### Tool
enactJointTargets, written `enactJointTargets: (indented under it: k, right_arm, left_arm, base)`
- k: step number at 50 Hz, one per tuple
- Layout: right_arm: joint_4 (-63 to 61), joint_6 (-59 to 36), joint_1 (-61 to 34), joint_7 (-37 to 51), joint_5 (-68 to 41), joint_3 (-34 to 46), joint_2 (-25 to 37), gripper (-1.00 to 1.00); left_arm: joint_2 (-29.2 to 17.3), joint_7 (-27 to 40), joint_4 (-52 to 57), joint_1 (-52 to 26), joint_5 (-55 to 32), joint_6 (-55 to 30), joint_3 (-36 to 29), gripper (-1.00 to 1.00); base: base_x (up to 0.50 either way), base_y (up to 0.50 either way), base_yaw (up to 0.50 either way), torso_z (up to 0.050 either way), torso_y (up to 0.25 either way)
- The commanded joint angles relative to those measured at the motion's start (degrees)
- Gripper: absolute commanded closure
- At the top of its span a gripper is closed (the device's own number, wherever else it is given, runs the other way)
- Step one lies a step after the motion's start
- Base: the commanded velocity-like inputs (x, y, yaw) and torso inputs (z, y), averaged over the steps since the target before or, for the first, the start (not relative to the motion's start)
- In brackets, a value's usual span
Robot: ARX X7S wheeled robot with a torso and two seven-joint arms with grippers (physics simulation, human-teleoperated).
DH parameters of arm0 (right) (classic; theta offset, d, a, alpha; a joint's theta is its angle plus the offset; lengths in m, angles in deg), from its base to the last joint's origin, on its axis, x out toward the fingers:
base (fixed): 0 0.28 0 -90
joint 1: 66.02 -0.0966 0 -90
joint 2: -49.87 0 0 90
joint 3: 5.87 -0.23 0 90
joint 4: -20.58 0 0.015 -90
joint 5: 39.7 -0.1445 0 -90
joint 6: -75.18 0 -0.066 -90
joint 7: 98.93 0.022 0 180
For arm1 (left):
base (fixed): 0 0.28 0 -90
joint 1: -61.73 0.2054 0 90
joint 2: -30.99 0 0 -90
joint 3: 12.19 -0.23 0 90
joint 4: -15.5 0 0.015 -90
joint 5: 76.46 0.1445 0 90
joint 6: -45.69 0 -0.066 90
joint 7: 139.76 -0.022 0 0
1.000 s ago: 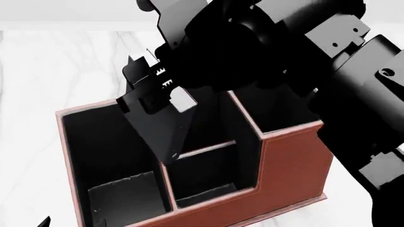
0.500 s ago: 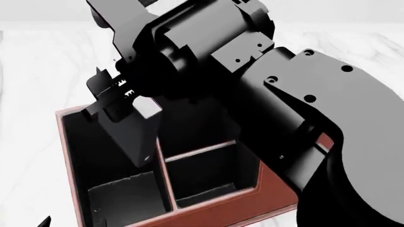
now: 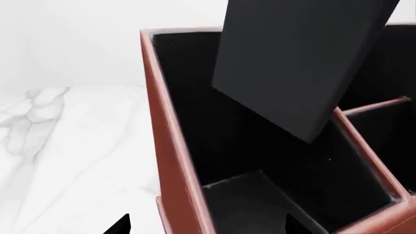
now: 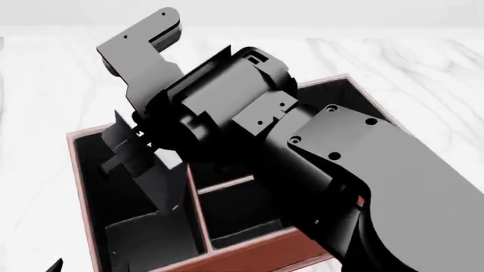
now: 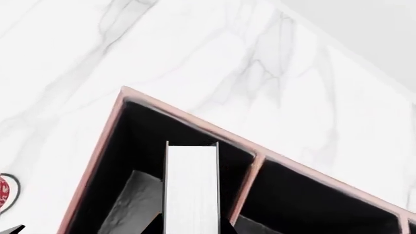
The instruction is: Pick up the book and place it in the left compartment of the caddy.
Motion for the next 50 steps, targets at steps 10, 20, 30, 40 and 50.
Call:
enactJointTargets:
  k: [10,20,30,40,50]
  right_arm:
    - [-1.61,1.82,3.36,0.67,4.69,-1.25,-0.12,1.00]
    - [-1.32,2.71,5.83,0.36,6.53,-1.27,-0.12,1.00]
    - [-1.24,4.00,8.43,-0.62,8.54,-1.35,-0.12,1.00]
    - [-1.78,5.51,10.38,-0.57,10.48,-1.54,-0.12,1.00]
    - [-3.09,5.96,12.64,-0.65,13.87,-1.65,-0.12,1.00]
  left_arm:
    - [-0.31,0.19,-0.01,-0.03,-0.26,0.24,-0.50,-1.00]
    - [-0.43,0.32,-0.01,-0.09,-0.43,0.35,-0.67,-1.00]
    - [-0.56,0.42,0.04,-0.14,-0.55,0.45,-0.88,-1.00]
    - [-0.75,0.51,0.26,-0.08,-0.72,0.46,-1.10,-1.00]
    - [-0.90,0.57,0.28,-0.13,-1.00,0.51,-1.20,-1.00]
  base:
    - [0.00,0.00,0.00,0.000,0.001]
    - [0.00,0.00,0.00,0.000,0.001]
    - [0.00,0.00,0.00,0.000,0.001]
    - [0.00,0.00,0.00,0.002,0.001]
    - [0.00,0.00,0.00,0.000,0.001]
